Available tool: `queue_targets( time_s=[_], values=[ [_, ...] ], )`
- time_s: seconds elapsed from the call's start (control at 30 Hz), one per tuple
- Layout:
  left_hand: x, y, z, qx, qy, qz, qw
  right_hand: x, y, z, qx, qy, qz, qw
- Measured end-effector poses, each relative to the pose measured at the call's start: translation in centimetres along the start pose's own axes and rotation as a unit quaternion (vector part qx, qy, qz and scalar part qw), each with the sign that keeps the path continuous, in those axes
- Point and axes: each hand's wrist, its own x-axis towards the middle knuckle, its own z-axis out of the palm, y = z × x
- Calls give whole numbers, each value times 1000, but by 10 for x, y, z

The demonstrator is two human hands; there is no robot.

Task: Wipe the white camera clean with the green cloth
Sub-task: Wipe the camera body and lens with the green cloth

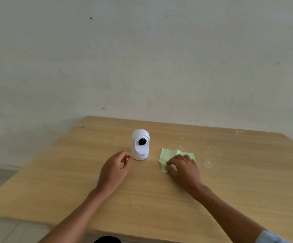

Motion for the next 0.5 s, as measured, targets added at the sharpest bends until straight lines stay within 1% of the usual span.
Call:
queue_targets(
  time_s=[0.07, 0.17, 0.4, 0.5],
  values=[
    [5, -7, -3, -15, 8, -18, 1000, 2, -5, 6, 19, 10, -8, 1000],
    [11, -12, -1, -19, 1, -21, 1000, 3, -11, 9, 46, 1, -3, 999],
    [30, -14, 8, -61, -3, -36, 998, 14, -19, 13, 28, 8, 1, 1000],
    [36, -15, 10, -81, -2, -44, 996, 20, -21, 13, 56, -2, 7, 998]
  ],
)
